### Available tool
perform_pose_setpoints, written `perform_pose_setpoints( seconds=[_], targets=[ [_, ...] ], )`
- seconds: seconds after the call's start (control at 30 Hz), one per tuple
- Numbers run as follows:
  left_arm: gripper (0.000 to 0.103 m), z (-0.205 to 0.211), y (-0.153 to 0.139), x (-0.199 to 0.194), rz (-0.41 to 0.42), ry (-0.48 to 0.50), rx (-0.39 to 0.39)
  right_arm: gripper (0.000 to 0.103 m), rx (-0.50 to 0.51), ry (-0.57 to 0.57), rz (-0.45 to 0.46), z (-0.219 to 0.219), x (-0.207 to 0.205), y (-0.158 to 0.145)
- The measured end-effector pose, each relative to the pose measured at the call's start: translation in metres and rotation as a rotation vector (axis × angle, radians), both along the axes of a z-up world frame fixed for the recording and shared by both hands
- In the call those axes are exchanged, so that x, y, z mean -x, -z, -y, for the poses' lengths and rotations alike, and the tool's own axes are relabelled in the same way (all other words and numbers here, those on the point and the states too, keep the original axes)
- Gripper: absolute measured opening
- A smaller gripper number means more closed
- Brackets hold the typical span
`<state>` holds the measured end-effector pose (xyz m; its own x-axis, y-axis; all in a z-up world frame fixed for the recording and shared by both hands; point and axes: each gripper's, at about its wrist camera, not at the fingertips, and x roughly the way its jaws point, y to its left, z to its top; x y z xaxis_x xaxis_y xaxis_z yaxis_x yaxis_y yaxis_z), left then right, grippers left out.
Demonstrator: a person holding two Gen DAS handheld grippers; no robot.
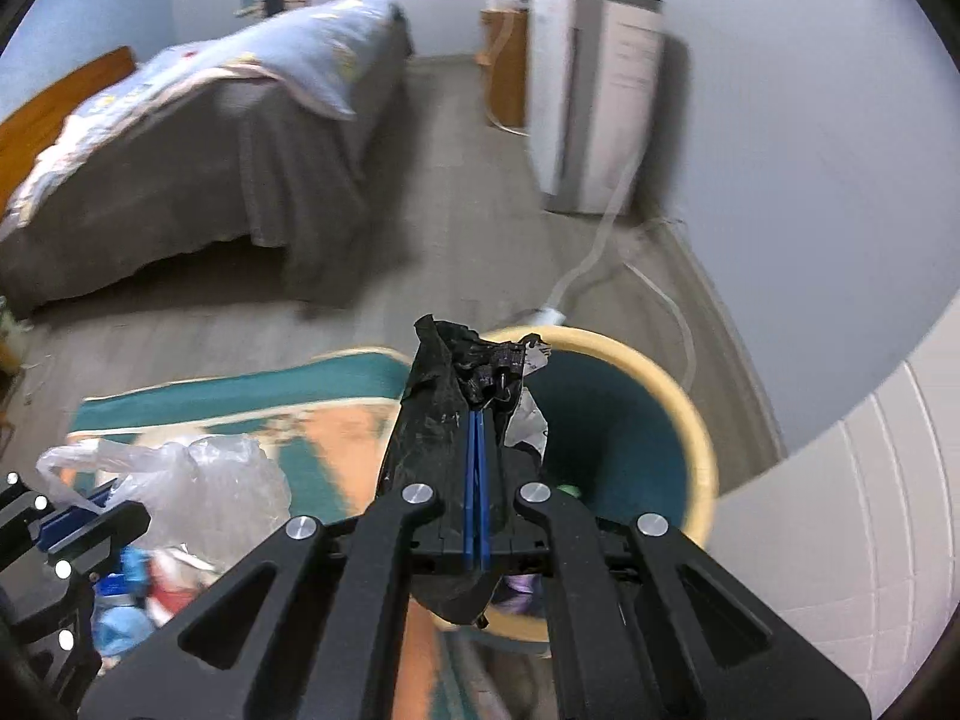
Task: Collect trash
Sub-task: 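Drop the black bag into the wastebasket with the right tool while the left grasps the clear bag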
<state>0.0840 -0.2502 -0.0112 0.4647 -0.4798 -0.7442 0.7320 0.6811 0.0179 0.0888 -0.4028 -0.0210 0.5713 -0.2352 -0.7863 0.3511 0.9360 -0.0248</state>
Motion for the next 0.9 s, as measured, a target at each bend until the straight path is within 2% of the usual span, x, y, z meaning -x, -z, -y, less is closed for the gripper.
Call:
perform_pose_setpoints(
  seconds=[0.23,0.33,0.4,0.47,0.53,0.6,0.67,0.7,0.77,0.83,0.9],
  targets=[
    [0.010,0.059,0.030,-0.006,-0.006,0.078,-0.044,0.000,-0.008,0.133,-0.056,0.041,0.012,0.027],
    [0.023,0.073,0.038,-0.008,0.005,0.096,-0.059,0.004,-0.018,0.161,-0.077,0.045,0.014,0.035],
    [0.052,0.078,0.039,-0.009,0.013,0.099,-0.061,0.014,-0.024,0.169,-0.086,0.047,0.016,0.038],
    [0.063,0.074,0.036,-0.010,0.029,0.092,-0.050,0.034,-0.034,0.179,-0.079,0.048,0.019,0.037],
    [0.071,0.066,0.033,-0.012,0.039,0.072,-0.043,0.040,-0.040,0.194,-0.071,0.049,0.020,0.036],
    [0.083,0.055,0.029,-0.013,0.044,0.040,-0.035,0.053,-0.046,0.202,-0.064,0.049,0.020,0.035],
    [0.088,0.037,0.023,-0.016,0.043,0.001,-0.026,0.067,-0.051,0.204,-0.056,0.050,0.021,0.033],
    [0.092,0.034,0.020,-0.017,0.047,-0.017,-0.026,0.070,-0.047,0.204,-0.054,0.049,0.021,0.033],
    [0.093,0.015,0.013,-0.018,0.053,-0.051,-0.019,0.090,-0.037,0.200,-0.044,0.046,0.022,0.030],
    [0.094,-0.003,0.005,-0.019,0.062,-0.079,-0.018,0.097,-0.027,0.185,-0.030,0.038,0.022,0.026],
    [0.095,-0.024,-0.003,-0.015,0.077,-0.109,-0.020,0.097,-0.016,0.166,-0.036,0.031,0.021,0.025]
  ],
)
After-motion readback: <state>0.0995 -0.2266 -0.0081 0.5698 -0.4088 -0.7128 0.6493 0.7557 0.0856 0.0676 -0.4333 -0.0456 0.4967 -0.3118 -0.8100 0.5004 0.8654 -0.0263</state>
